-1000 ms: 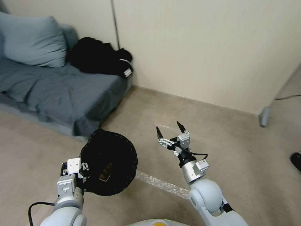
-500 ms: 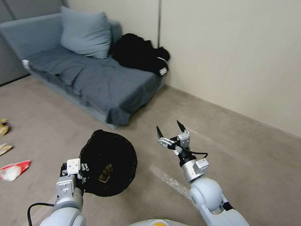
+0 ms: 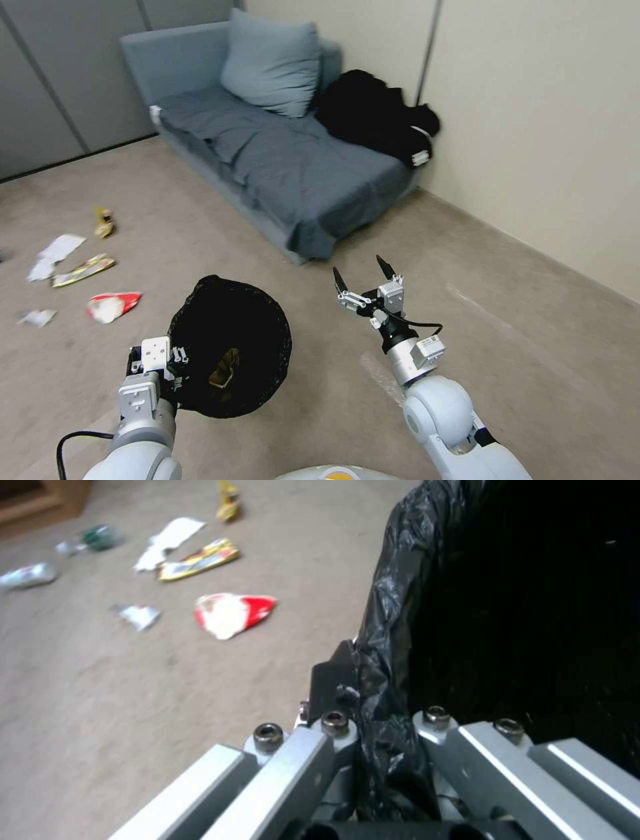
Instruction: Pick up the trash bin, then pick up the garbage from the floor and place it into the trash bin.
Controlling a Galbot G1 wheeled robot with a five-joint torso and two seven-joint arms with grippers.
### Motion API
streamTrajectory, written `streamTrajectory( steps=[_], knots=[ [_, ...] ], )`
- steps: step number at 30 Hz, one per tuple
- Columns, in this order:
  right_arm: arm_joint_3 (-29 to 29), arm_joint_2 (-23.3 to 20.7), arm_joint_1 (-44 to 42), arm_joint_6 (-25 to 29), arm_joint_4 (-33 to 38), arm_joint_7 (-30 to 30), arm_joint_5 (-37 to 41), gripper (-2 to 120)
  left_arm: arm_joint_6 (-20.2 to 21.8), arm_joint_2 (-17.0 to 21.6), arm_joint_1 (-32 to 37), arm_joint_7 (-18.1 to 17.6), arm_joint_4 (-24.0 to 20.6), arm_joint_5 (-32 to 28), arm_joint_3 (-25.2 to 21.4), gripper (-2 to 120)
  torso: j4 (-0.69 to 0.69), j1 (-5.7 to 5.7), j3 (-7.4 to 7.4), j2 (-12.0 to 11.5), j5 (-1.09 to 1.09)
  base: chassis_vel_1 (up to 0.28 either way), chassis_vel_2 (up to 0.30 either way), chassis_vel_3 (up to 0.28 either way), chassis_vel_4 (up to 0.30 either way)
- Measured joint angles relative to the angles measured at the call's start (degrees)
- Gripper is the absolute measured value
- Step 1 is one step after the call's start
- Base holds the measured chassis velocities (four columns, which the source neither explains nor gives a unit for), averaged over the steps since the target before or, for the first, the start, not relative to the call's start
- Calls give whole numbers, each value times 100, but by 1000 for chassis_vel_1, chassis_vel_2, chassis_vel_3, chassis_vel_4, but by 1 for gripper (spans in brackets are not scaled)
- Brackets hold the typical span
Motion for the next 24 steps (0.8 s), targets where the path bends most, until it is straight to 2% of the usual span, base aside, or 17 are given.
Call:
streamTrajectory(
  steps=[24],
  knots=[
    [42, 19, 1, -18, 3, 13, -4, 100, 7, -7, -17, 13, -2, 5, 10, 1, 1, 0, 0, 0, 0, 127, 128, 128, 126]
  ],
)
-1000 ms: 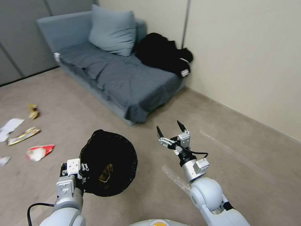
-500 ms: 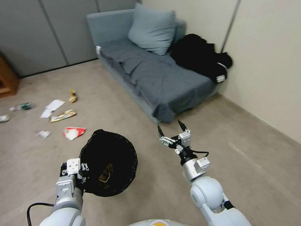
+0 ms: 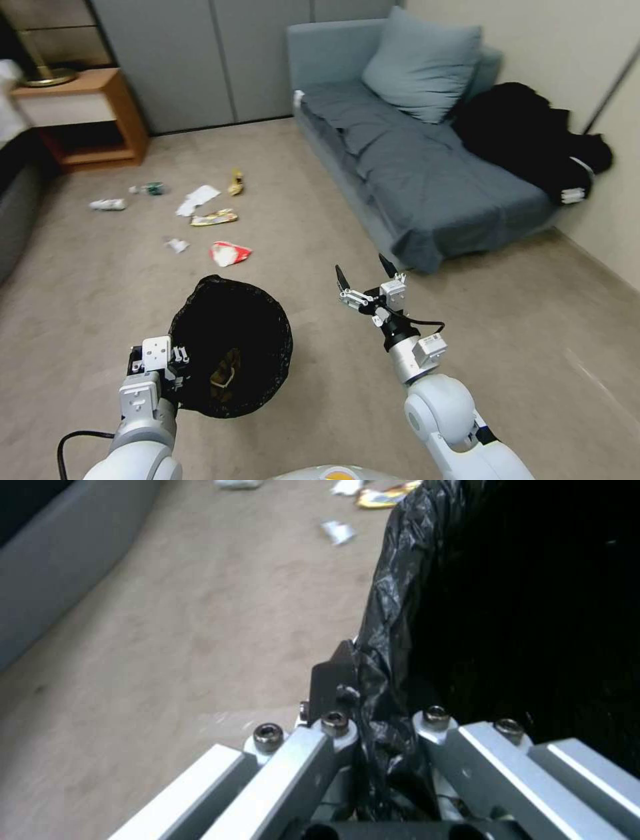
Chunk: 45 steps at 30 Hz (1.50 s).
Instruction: Pick up the trash bin, then pick up the garbage from the floor and place it into the trash bin.
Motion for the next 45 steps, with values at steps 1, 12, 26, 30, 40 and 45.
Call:
streamTrajectory(
  steps=[1, 12, 26, 30, 40, 45],
  knots=[
    [0, 0, 0, 0, 0, 0, 0, 100, 0, 0, 0, 0, 0, 0, 0, 1, 0, 0, 0, 0, 0, 139, 117, 113, 136],
    [11, 17, -2, 9, -14, 1, -11, 100, 1, -2, -11, 1, 0, 1, 2, 1, 0, 0, 0, 0, 0, 121, 119, 123, 123],
    [99, 49, -54, 35, -15, 15, -65, 100, -101, -10, -14, -5, 47, 35, 20, 1, -2, 0, 0, 0, 0, 75, 85, 85, 79],
    [122, 67, -52, 34, -12, 51, -65, 100, -115, -8, -19, -4, 49, 41, 20, 1, -2, 0, 0, 0, 0, 0, 0, 0, 0],
    [283, 148, 34, -54, -14, 256, -33, 100, -115, 11, -38, -2, 51, 42, 9, 1, 0, 0, 0, 0, 0, 0, 0, 0, 0],
    [635, 315, 100, -236, -12, 586, -32, 100, -115, 0, -46, -1, 61, 46, 10, 1, 0, 0, 0, 0, 1, 0, 0, 0, 0]
  ],
)
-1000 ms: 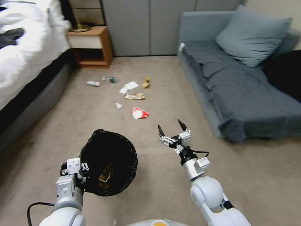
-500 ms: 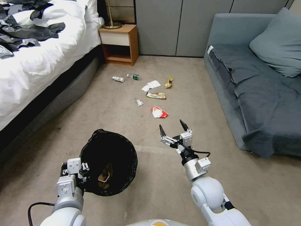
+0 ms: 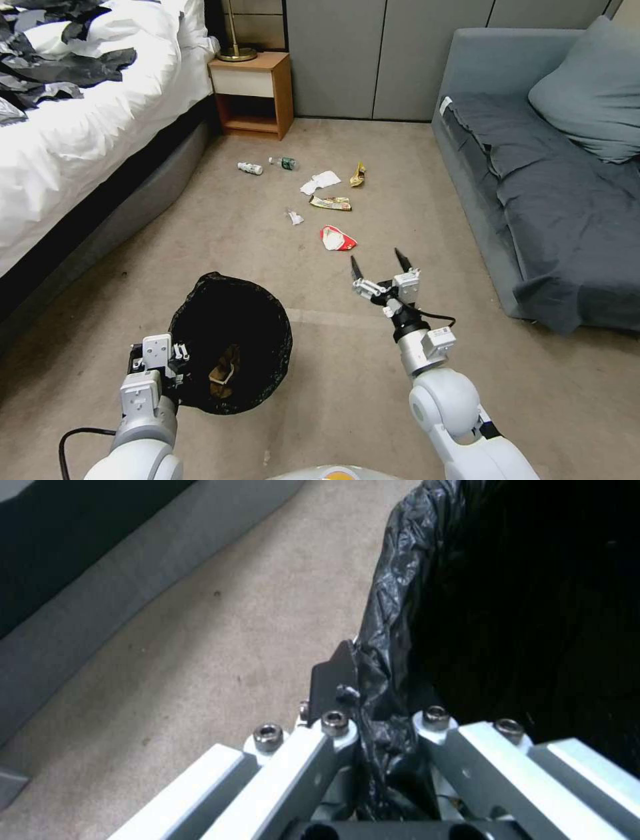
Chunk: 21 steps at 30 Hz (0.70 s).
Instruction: Pick up the trash bin, then pick up the garbage from the floor and place it into the trash bin.
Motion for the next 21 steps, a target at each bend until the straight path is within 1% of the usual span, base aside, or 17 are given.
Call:
streamTrajectory(
  steps=[5, 9, 21],
  knots=[
    [396, 84, -26, -78, 27, 84, 40, 100, 0, -11, -6, 3, 25, 10, 12, 1, -1, 0, 0, 0, 0, 0, 0, 0, 0],
    [577, 93, -98, -82, 54, 53, 73, 100, 0, 2, -25, 5, 38, 9, 9, 1, 0, 0, 0, 0, 0, 0, 0, 0, 0],
    [711, 112, -271, -37, 144, -247, -19, 100, 7, 33, -74, 16, 71, -1, 0, 1, 0, 0, 0, 0, 0, 0, 0, 0, 0]
  ],
)
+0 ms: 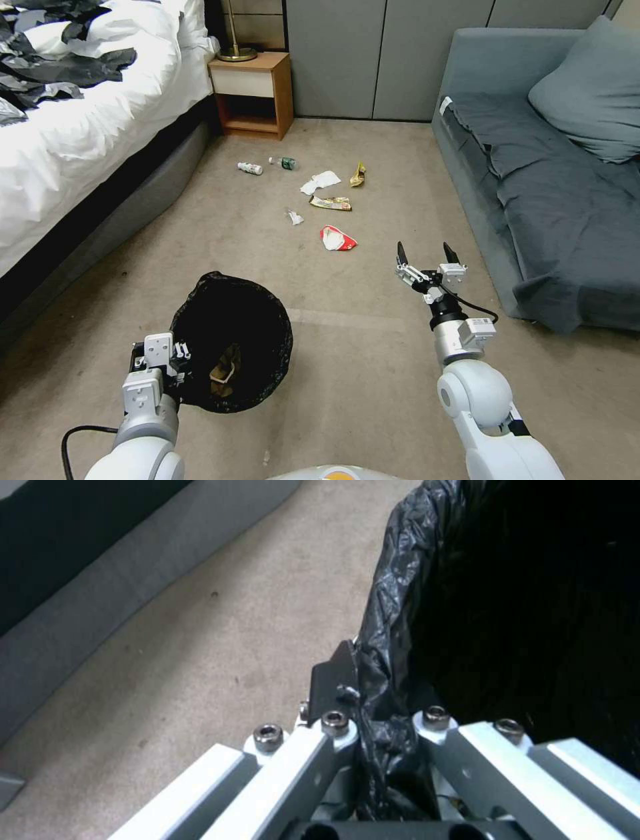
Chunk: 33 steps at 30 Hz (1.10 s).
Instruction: Pick up the trash bin, then pick up the garbage from the floor and place it into the trash bin.
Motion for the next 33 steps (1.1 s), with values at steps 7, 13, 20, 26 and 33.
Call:
streamTrajectory(
  steps=[7, 13, 20, 26, 33],
  knots=[
    [-1, 80, -107, 104, -12, -110, -155, 100, 23, 27, -81, 5, 20, -6, -13, 1, 0, 0, 0, 0, 0, 0, 0, 0, 0],
    [-3, 118, -170, 144, -38, -148, -215, 100, 36, 28, -122, 7, 38, -7, -14, 1, 0, 0, 0, 0, -1, 0, 0, 0, 0],
    [17, 150, -205, 164, -48, -178, -243, 100, 41, 39, -161, 15, 55, -10, -16, 1, 0, 0, 0, 0, -1, 0, 0, 0, 0],
    [31, 169, -248, 216, -75, -182, -288, 100, 44, 50, -172, 19, 61, -20, -37, 1, 0, -1, 0, 0, 0, 0, 0, 0, 0],
    [31, 180, -291, 241, -86, -186, -310, 100, 45, 63, -183, 27, 65, -30, -67, 1, 0, -1, 0, 0, 0, -77, 92, 74, -65]
  ],
)
